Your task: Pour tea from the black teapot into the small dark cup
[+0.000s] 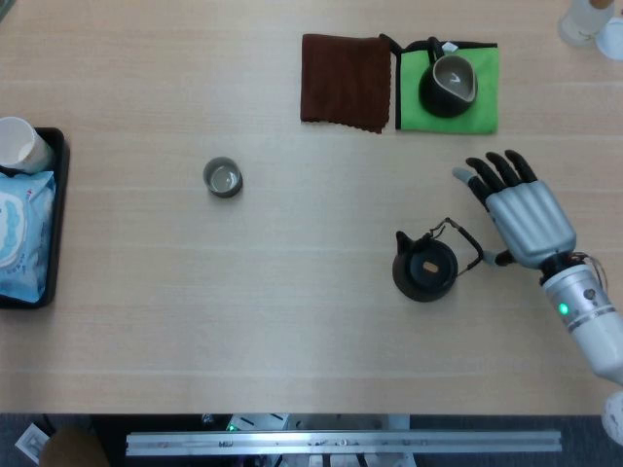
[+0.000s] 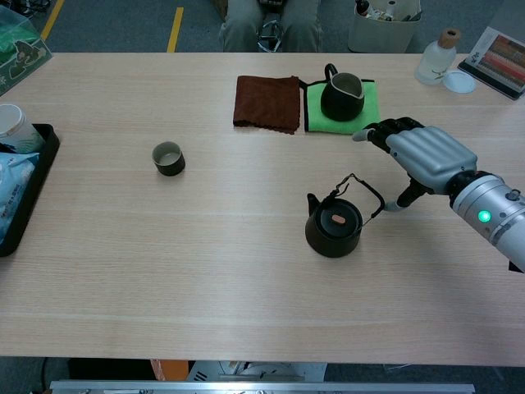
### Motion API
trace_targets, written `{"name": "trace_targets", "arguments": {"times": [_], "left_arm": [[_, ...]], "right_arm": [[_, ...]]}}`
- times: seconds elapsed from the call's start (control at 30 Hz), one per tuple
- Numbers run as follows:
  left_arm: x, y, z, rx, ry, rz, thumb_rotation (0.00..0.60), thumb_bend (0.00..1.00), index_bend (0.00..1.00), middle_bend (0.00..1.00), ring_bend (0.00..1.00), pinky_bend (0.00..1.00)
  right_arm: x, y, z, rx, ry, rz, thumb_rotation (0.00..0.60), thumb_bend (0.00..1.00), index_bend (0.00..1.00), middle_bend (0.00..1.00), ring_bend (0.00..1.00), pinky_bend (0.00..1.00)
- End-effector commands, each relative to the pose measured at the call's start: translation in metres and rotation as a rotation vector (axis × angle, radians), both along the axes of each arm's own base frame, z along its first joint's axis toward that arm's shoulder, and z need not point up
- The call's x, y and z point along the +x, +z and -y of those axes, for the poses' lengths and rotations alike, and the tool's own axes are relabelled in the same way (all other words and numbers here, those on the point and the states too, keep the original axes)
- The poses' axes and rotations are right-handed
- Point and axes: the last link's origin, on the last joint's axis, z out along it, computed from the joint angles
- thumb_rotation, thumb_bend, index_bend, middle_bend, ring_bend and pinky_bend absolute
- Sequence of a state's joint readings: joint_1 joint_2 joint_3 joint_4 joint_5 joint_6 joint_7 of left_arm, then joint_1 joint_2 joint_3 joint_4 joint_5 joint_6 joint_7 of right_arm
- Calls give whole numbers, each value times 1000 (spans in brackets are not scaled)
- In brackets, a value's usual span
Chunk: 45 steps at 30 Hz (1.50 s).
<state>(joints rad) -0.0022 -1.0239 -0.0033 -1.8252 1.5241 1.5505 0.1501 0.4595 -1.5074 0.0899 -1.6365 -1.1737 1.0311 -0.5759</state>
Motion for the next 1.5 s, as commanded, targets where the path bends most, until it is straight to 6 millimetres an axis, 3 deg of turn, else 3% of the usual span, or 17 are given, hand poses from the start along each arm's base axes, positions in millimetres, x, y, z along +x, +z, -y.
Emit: {"name": "trace_targets", "arguments": {"times": [0.03, 1.03, 1.27, 1.5], "left_arm": [[0, 0, 0, -1, 2, -1, 600, 406, 279, 286, 265, 284], [-7, 7, 1, 21, 21, -8, 600, 405, 279, 285, 265, 285], [-6, 8, 2, 27, 17, -7, 600, 406, 279, 285, 265, 284], [-3, 6, 2, 20, 8, -2, 600, 406, 279, 285, 265, 284]], "right_arm": [[2, -2, 5, -8, -2, 2, 600, 65, 137, 103, 0, 50], [43, -33, 72, -125, 13, 42, 600, 66, 137, 103, 0, 50], [45, -20, 71, -146, 20, 73, 600, 66, 137, 104, 0, 50], [38, 12, 48, -88, -5, 126, 600, 66, 138, 181, 72, 50]]}}
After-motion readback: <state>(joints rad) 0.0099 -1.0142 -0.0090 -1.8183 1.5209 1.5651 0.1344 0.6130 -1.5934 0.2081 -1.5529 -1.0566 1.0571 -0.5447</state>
